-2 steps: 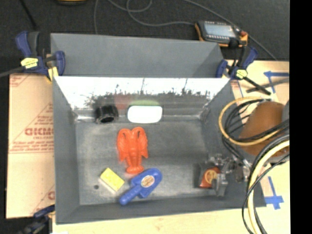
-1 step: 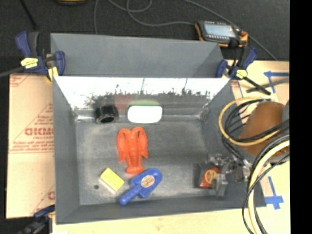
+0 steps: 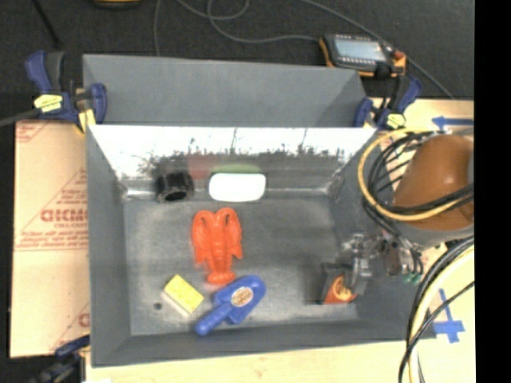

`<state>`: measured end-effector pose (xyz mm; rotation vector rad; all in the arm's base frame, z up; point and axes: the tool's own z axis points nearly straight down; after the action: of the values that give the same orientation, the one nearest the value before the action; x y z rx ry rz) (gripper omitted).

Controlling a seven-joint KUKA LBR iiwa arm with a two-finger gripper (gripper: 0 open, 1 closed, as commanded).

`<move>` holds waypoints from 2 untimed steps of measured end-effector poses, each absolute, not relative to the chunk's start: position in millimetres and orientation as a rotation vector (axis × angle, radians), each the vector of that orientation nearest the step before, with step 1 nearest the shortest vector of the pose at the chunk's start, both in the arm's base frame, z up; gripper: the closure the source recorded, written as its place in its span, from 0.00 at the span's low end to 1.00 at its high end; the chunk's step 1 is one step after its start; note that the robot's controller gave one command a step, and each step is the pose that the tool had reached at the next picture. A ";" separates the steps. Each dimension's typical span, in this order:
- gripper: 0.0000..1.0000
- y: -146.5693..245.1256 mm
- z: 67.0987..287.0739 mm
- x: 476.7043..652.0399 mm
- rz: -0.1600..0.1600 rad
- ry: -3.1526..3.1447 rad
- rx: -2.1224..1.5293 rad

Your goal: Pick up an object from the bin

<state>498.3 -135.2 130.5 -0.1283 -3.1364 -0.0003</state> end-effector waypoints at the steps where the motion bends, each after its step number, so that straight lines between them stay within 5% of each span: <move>1: 1.00 -129.0 140.0 498.1 0.006 -3.155 -0.118; 2: 1.00 -136.7 162.3 491.0 -0.003 -3.129 -0.113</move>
Offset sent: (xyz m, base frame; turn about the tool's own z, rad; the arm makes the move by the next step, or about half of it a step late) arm -0.0050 -0.0170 0.1276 -0.0178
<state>491.0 -136.7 162.3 -0.1132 -3.1293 -0.0029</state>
